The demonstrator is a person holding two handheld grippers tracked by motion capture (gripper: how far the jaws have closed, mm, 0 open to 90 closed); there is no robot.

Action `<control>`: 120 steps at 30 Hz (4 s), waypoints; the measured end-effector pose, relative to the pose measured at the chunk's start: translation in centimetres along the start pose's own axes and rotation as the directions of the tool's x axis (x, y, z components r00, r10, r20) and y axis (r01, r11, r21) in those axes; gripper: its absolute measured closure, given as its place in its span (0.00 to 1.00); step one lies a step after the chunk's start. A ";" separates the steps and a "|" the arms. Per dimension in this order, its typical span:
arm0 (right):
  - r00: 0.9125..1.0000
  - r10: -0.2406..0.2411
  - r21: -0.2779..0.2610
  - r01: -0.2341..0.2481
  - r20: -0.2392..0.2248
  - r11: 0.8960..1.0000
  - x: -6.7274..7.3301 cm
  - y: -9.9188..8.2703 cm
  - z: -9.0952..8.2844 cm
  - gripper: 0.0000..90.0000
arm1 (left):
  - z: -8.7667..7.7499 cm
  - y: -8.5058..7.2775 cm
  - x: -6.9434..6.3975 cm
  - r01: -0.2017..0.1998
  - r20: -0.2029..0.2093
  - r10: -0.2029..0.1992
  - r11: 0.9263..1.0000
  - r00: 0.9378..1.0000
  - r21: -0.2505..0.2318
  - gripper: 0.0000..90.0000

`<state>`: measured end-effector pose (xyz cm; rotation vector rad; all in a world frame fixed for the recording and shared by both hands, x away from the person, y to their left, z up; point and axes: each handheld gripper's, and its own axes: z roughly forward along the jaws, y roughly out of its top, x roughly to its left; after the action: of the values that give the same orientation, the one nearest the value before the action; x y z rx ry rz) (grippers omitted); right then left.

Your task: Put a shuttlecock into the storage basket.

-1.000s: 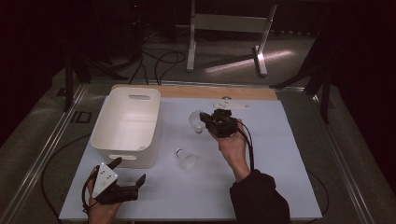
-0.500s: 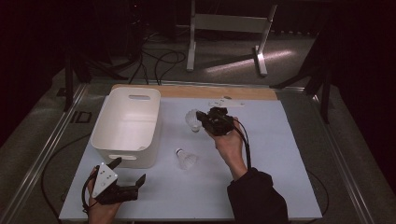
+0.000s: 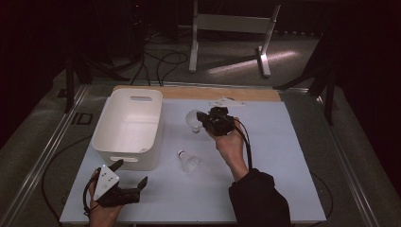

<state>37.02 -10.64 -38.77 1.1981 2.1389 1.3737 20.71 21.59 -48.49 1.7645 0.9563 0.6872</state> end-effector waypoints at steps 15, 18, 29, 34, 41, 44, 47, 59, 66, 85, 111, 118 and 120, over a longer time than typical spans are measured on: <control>1.000 -0.010 -0.014 0.010 0.000 1.000 0.9 1.1 0.4 1.00 | -0.1 0.0 0.0 0.000 0.000 0.000 1.000 1.000 0.000 0.01; 1.000 -0.012 -0.012 0.012 -0.001 1.000 1.0 1.2 0.6 1.00 | -0.1 0.0 0.0 0.000 0.000 0.000 1.000 1.000 0.000 0.01; 1.000 -0.026 -0.015 0.026 -0.001 1.000 1.8 1.9 1.1 1.00 | -0.1 0.0 0.0 0.002 -0.001 -0.002 1.000 1.000 -0.004 0.01; 1.000 -0.025 -0.019 0.025 0.001 1.000 1.9 2.1 1.3 1.00 | -0.1 0.0 0.0 0.000 0.000 0.000 1.000 1.000 -0.003 0.01; 1.000 -0.026 -0.020 0.026 -0.002 0.999 2.2 2.4 1.5 1.00 | -0.1 0.0 0.0 0.000 0.000 0.000 1.000 1.000 -0.003 0.01; 1.000 -0.030 -0.021 0.030 -0.003 0.999 2.3 2.5 1.6 1.00 | -0.1 0.0 0.0 0.000 0.000 0.000 1.000 1.000 -0.004 0.01; 0.999 -0.035 -0.021 0.035 -0.007 0.999 2.5 2.6 1.7 1.00 | -0.1 0.0 0.0 0.000 0.000 0.000 1.000 1.000 -0.003 0.01; 0.999 -0.042 -0.027 0.042 -0.013 0.999 3.2 3.3 2.3 1.00 | -0.1 0.0 0.0 0.000 0.001 0.000 1.000 1.000 -0.004 0.01; 0.999 -0.050 -0.026 0.049 -0.017 0.998 3.4 3.6 2.5 1.00 | -0.1 0.0 0.0 -0.001 0.001 0.001 1.000 1.000 -0.004 0.01; 0.998 -0.056 -0.046 0.055 -0.022 0.997 4.3 4.5 3.2 1.00 | -0.1 0.0 0.1 -0.001 0.002 0.001 1.000 1.000 -0.004 0.01; 0.997 -0.069 -0.071 0.067 -0.034 0.995 5.7 6.1 4.2 1.00 | -0.1 0.0 0.1 -0.001 0.002 0.001 1.000 1.000 -0.007 0.01; 0.996 -0.068 -0.075 0.063 -0.059 0.995 6.6 6.2 4.7 1.00 | -0.1 0.0 0.0 -0.001 0.003 0.001 1.000 1.000 -0.007 0.01; 0.996 -0.072 -0.076 0.067 -0.061 0.995 6.9 6.3 4.8 1.00 | -0.2 0.0 0.0 -0.001 0.003 0.001 1.000 1.000 -0.008 0.01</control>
<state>39.11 -1.24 -34.54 1.0556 2.1314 1.4651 20.62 21.70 -48.41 1.7589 0.9494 0.6876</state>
